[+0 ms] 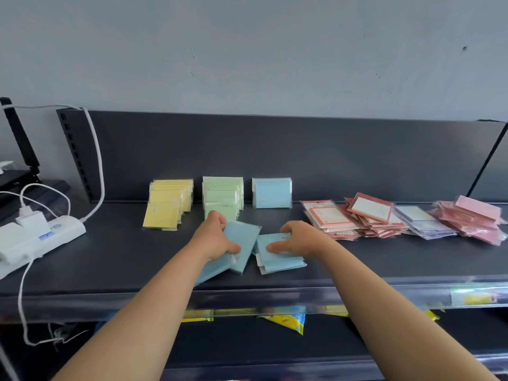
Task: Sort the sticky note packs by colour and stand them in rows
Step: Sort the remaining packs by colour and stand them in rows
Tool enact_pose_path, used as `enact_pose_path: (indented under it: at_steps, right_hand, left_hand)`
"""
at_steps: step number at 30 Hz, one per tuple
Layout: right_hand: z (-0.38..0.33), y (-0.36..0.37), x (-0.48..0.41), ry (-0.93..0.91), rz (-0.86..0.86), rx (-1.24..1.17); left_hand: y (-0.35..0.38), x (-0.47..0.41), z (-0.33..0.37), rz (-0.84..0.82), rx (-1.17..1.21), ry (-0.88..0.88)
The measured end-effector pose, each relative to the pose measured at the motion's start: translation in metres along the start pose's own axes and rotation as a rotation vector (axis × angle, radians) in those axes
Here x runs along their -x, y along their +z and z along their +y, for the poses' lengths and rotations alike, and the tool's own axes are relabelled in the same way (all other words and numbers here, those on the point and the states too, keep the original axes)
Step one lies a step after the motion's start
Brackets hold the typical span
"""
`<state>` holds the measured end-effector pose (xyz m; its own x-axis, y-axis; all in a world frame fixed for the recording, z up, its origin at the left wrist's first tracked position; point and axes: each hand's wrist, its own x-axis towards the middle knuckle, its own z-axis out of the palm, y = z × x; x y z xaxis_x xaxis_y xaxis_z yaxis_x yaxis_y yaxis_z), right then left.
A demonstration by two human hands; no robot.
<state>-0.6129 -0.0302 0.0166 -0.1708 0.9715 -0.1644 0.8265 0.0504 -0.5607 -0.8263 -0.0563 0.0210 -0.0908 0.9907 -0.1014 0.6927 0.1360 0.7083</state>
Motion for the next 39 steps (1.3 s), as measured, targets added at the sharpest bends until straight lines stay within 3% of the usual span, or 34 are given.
enact_pose_path:
  at_steps: [8, 11, 14, 17, 25, 30, 39]
  right_hand:
    - [-0.005, -0.007, 0.005, -0.066, 0.041, -0.026]
    - [-0.014, -0.014, 0.003, -0.179, 0.19, -0.184]
    - [-0.023, -0.021, -0.003, -0.279, 0.223, -0.359]
    - [-0.024, -0.028, -0.013, -0.322, 0.246, -0.371]
    - [0.006, -0.063, -0.048, -0.258, 0.334, -0.531]
    - [0.022, -0.069, -0.078, -0.199, 0.326, -0.367]
    - [0.031, -0.073, -0.132, -0.103, 0.353, 0.023]
  left_hand:
    - [-0.012, -0.004, 0.007, 0.083, 0.125, 0.059]
    - [-0.017, -0.009, 0.018, 0.08, 0.188, 0.11]
    - [-0.013, -0.013, 0.035, 0.08, 0.163, 0.171]
    - [-0.006, -0.02, 0.052, 0.097, 0.157, 0.232]
    - [0.006, -0.057, 0.059, 0.154, 0.197, 0.105]
    - [0.023, -0.091, 0.069, 0.224, 0.258, 0.105]
    - [0.044, -0.138, 0.068, 0.306, 0.074, 0.069]
